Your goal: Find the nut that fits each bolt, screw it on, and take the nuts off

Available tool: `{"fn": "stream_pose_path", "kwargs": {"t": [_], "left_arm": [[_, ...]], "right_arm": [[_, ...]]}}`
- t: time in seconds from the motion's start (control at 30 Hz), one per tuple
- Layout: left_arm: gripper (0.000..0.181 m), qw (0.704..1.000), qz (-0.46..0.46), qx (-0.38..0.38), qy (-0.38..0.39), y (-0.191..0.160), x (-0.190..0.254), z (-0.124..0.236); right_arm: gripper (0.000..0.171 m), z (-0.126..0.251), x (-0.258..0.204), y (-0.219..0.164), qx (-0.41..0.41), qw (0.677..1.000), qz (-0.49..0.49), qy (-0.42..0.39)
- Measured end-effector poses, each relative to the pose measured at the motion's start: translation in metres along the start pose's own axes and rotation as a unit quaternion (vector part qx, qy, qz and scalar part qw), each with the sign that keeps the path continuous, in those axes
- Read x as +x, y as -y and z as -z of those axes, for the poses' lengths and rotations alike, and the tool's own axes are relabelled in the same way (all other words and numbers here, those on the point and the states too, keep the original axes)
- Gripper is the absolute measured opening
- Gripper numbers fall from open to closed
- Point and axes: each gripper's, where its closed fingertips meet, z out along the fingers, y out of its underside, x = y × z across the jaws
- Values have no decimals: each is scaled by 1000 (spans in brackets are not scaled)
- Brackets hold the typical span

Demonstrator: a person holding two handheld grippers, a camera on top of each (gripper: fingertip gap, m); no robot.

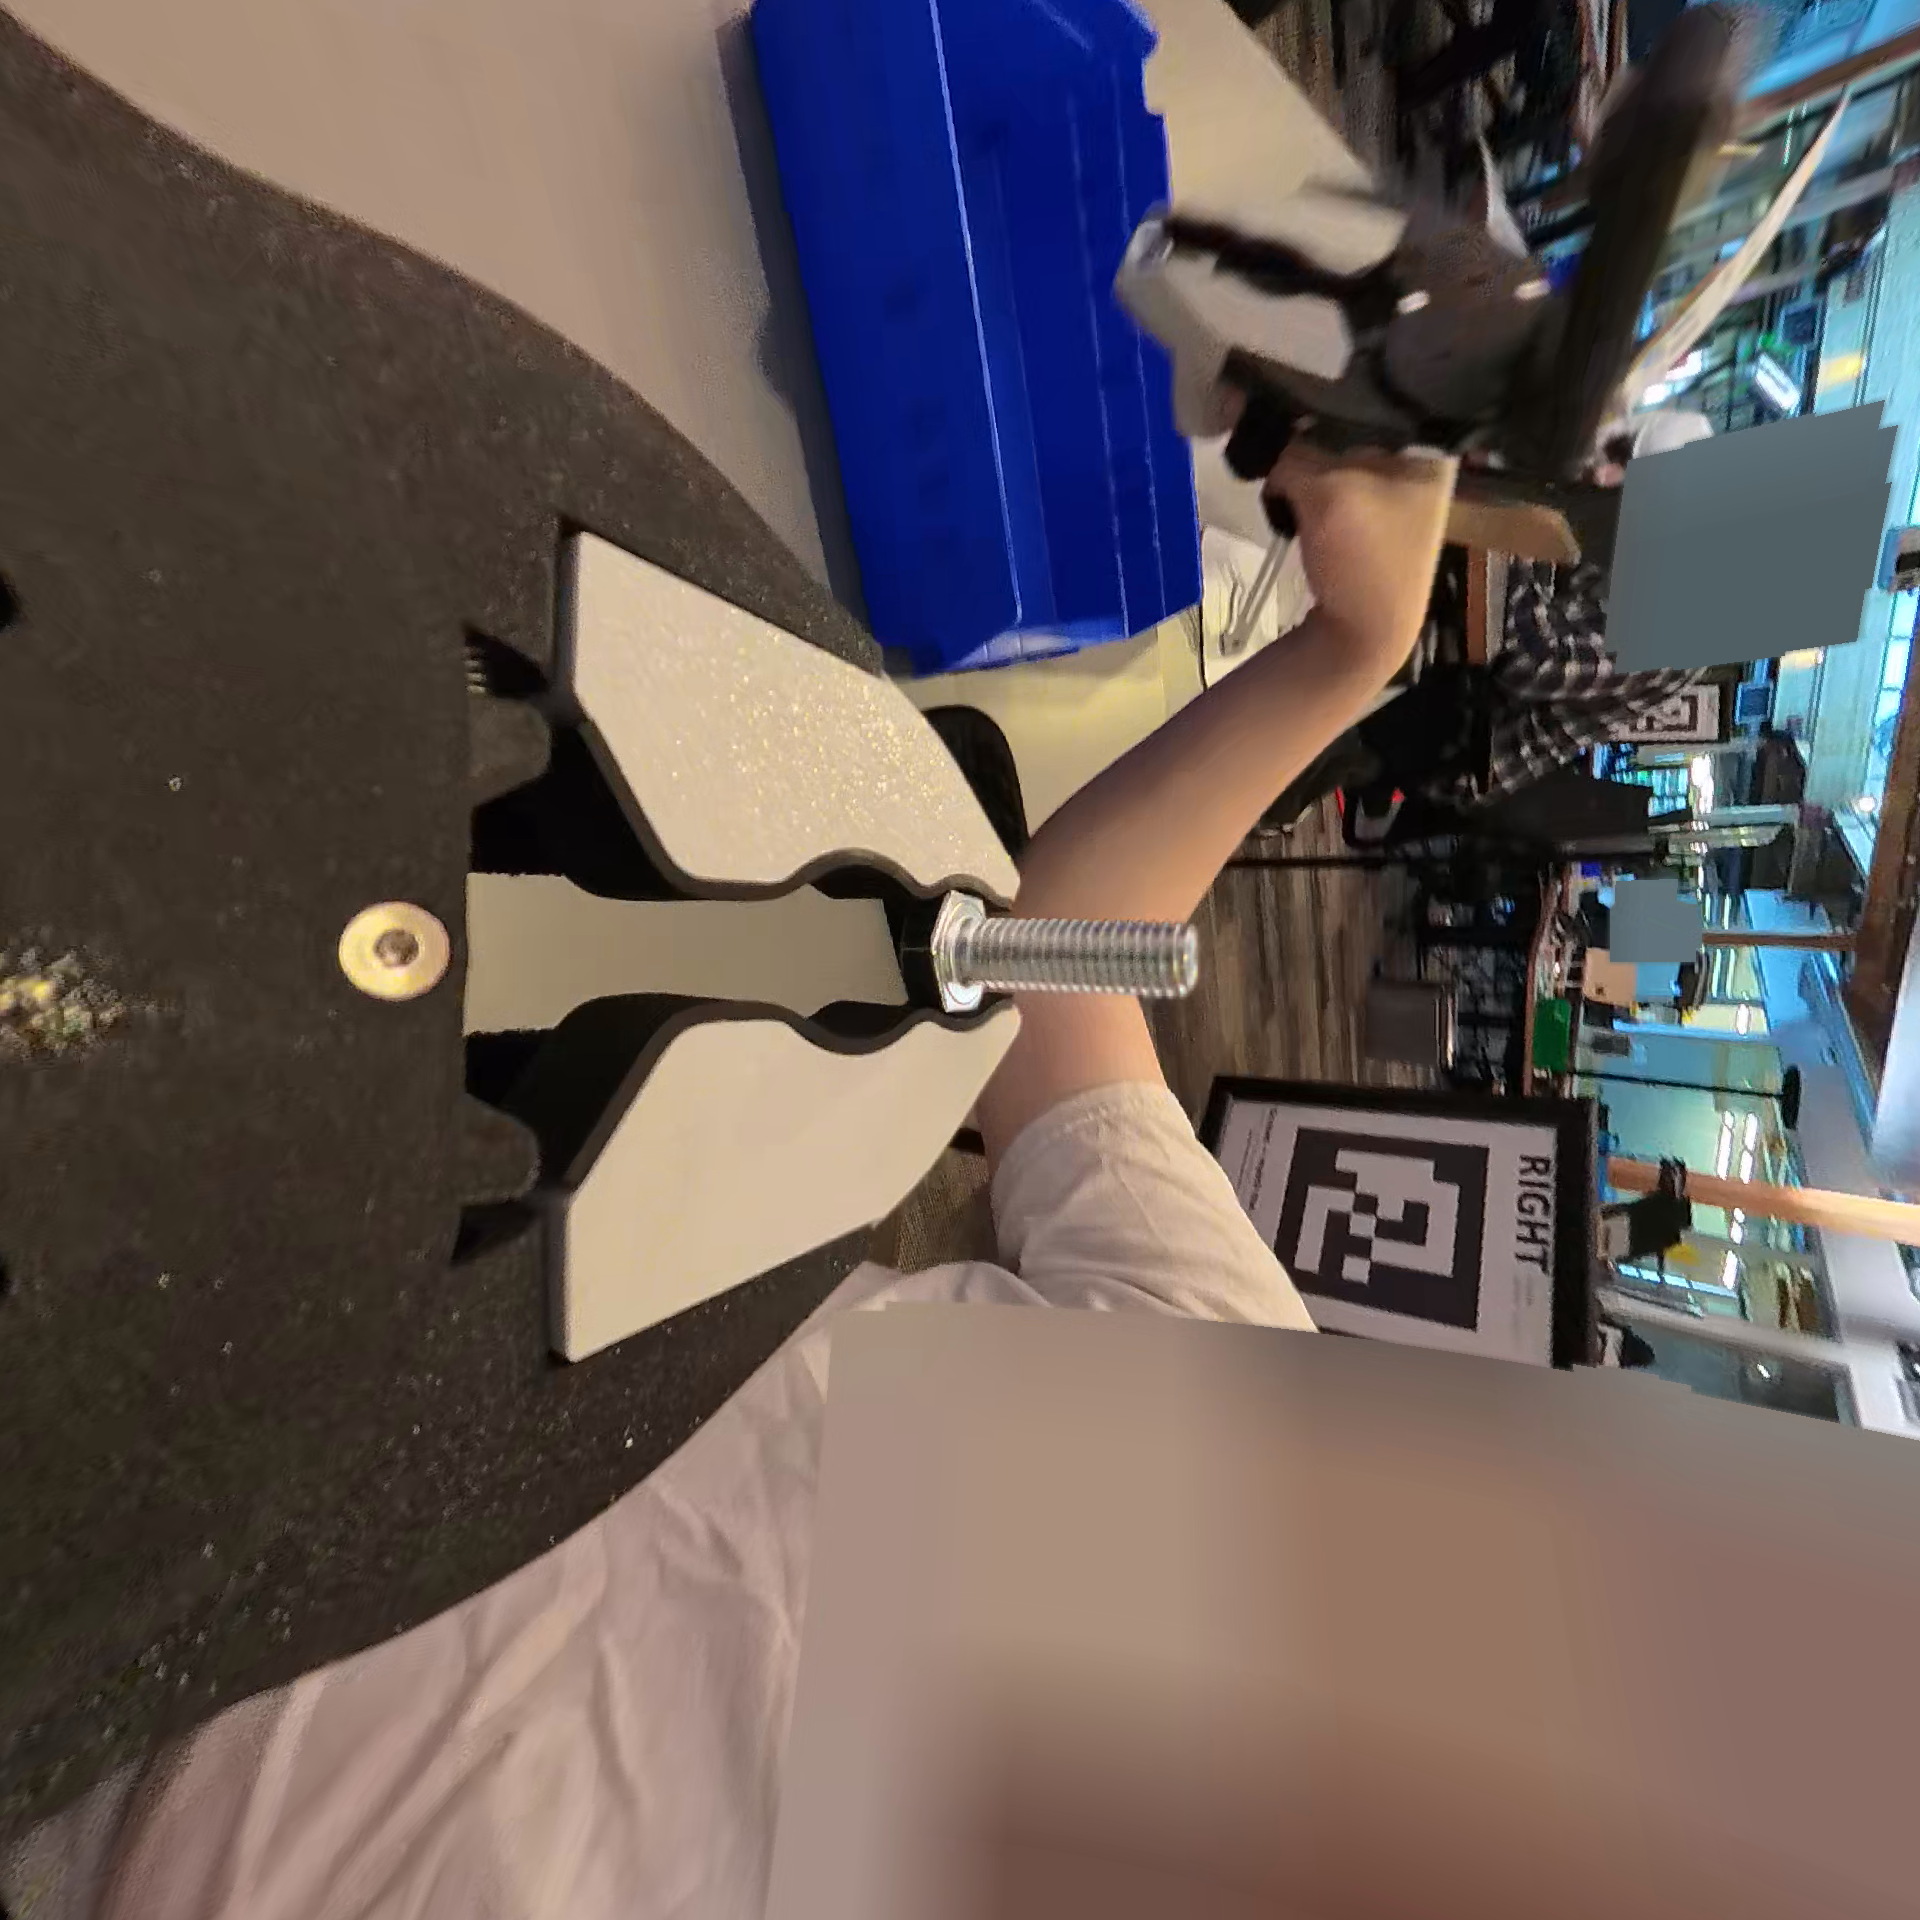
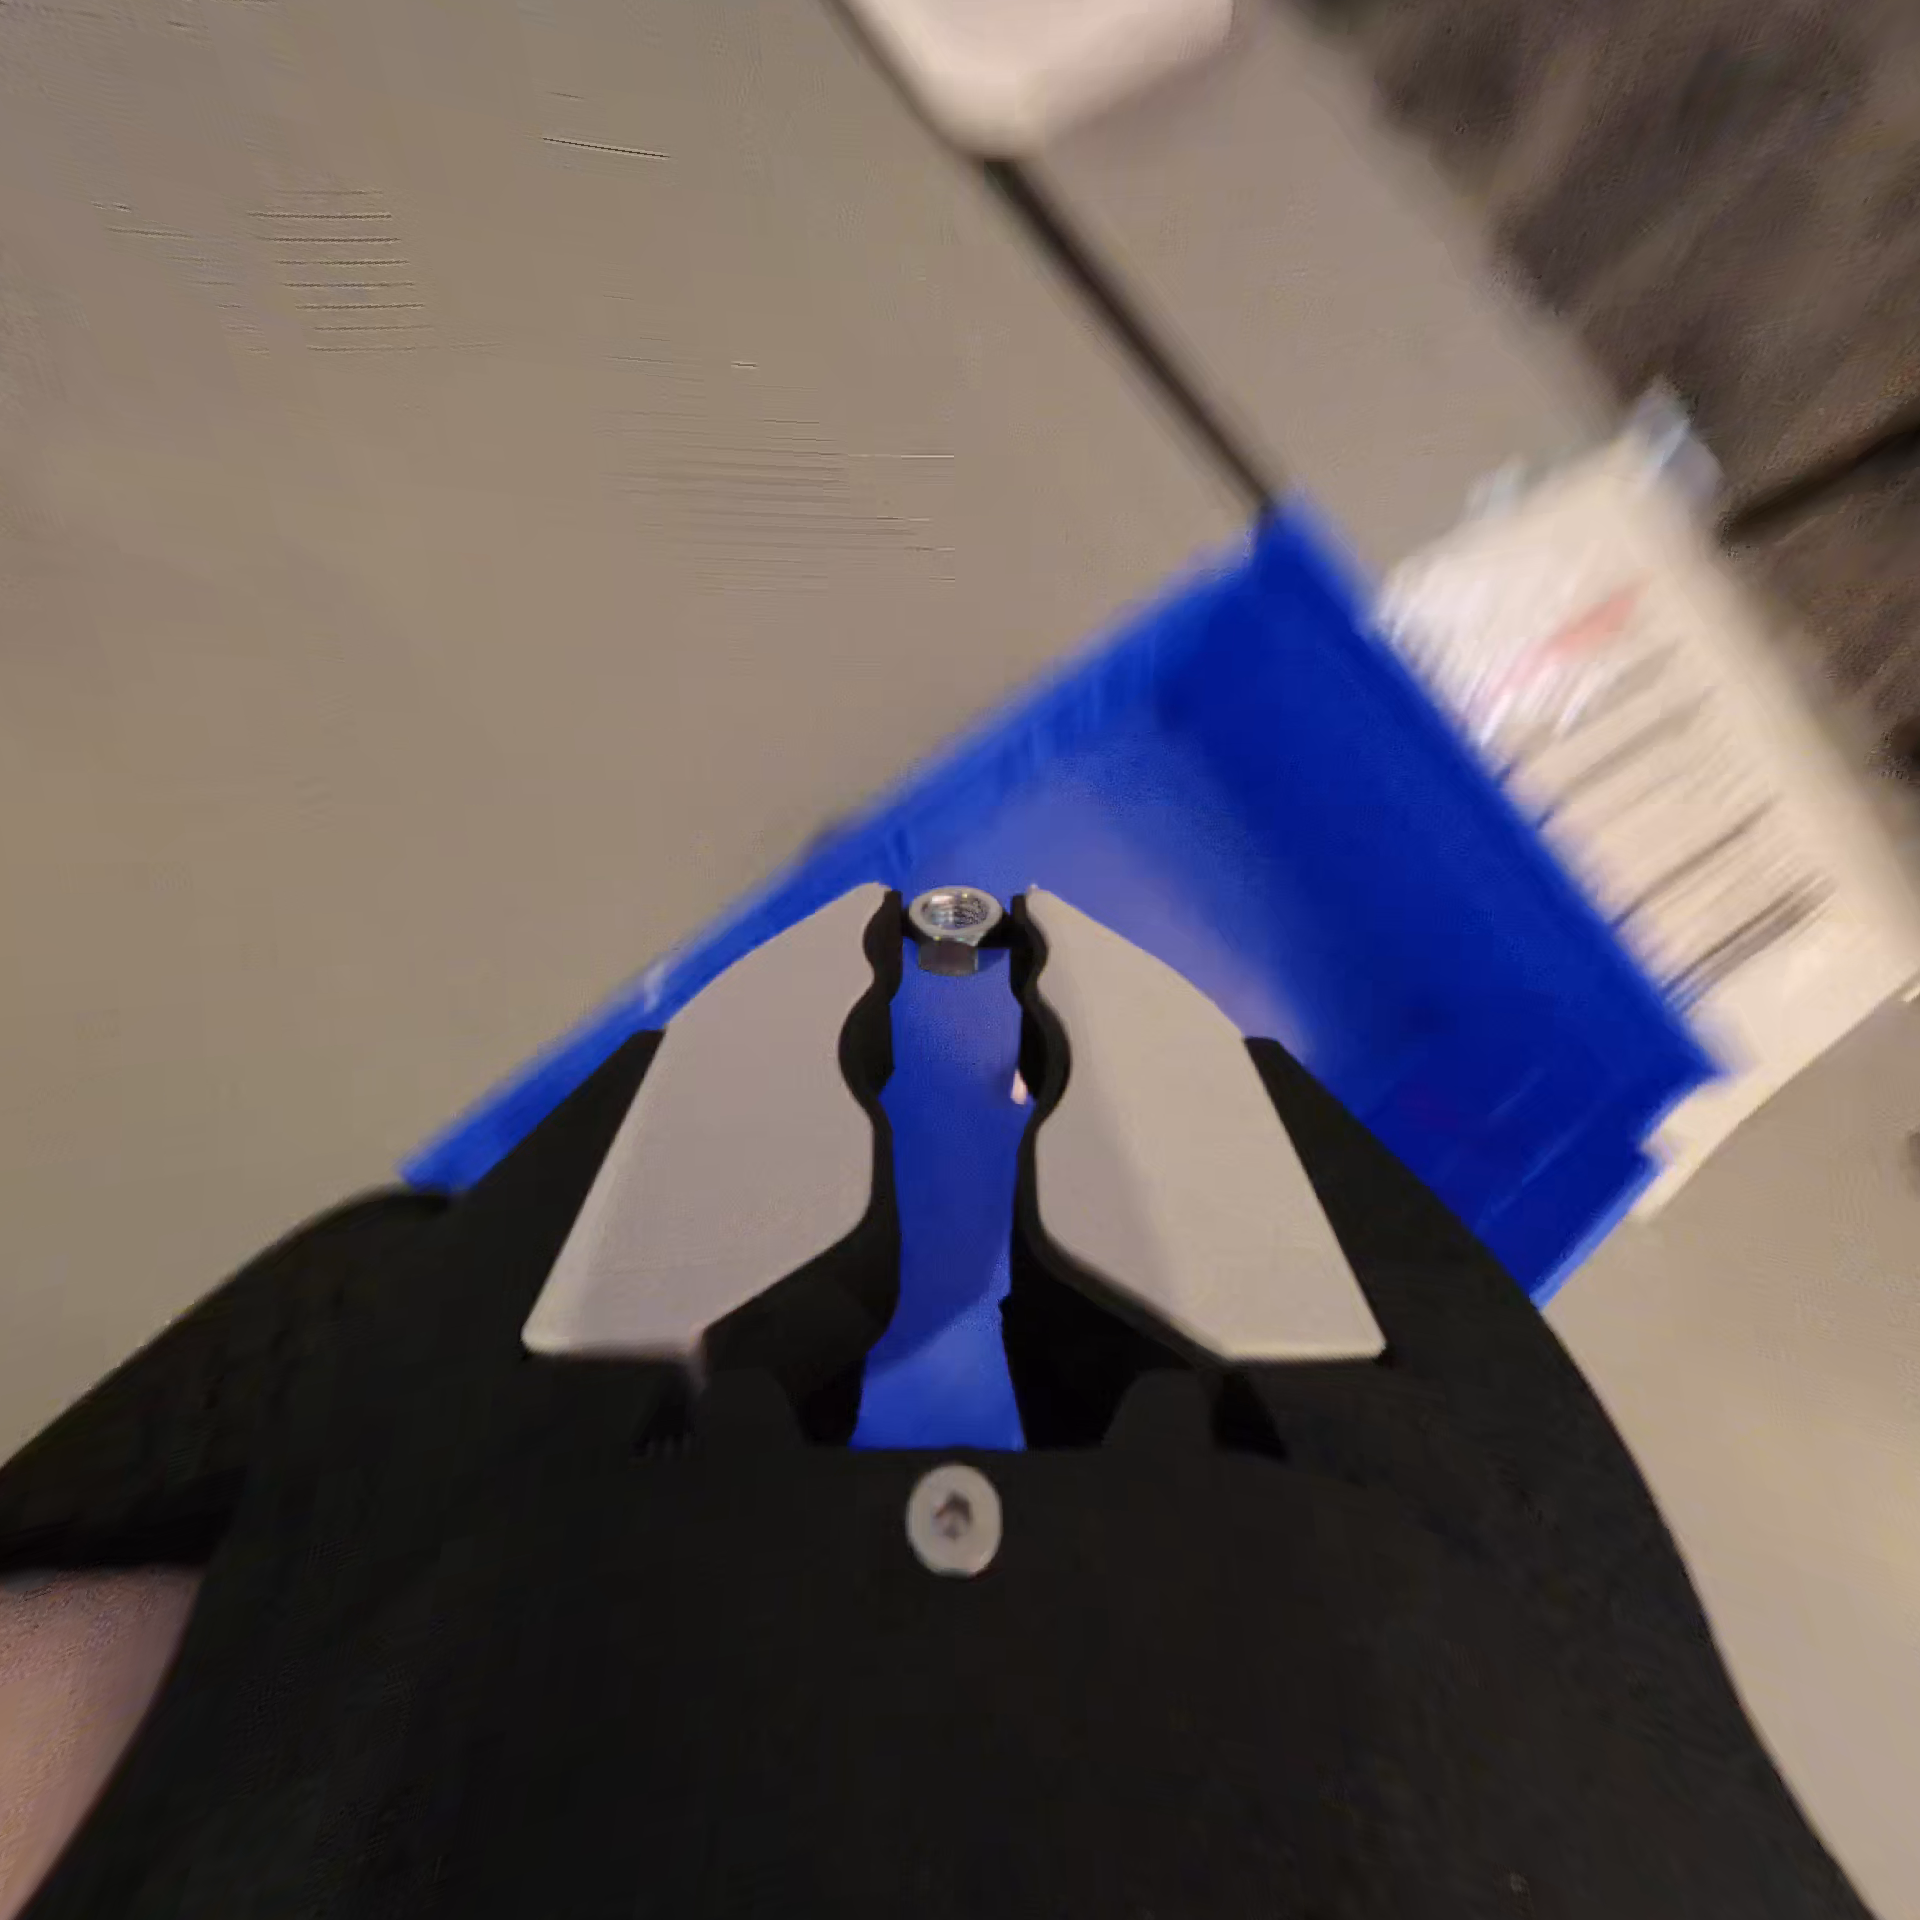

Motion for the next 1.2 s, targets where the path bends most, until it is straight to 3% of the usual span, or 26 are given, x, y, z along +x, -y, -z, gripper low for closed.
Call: {"fn": "stream_pose_path", "kwargs": {"t": [0.13,0.27,0.33,0.57,0.73,0.83,0.97,1.07,1.2], "left_arm": [[14,1000,-8,-9,12,0,-2,3],[14,1000,-6,-19,15,-5,-3,1],[14,1000,-4,-22,22,-7,-7,1],[14,997,28,-11,68,-8,-28,7],[14,992,30,-28,117,-16,-44,10],[14,987,20,-44,155,-22,-55,11],[14,974,8,-79,211,-36,-73,14],[14,972,13,-87,217,-41,-76,12],[14,974,16,-73,213,-38,-74,10]], "right_arm": [[20,-52,35,-93,-149,980,-123,39],[20,-72,38,-133,-225,961,-152,55],[22,-70,39,-129,-215,960,-171,56],[39,-25,58,-50,-57,993,-94,-51],[40,9,-3,49,108,993,44,-18],[39,31,-69,106,216,967,118,62],[33,65,-174,159,340,894,181,227],[32,62,-227,170,339,869,201,300],[36,25,-244,173,294,889,217,276]]}}
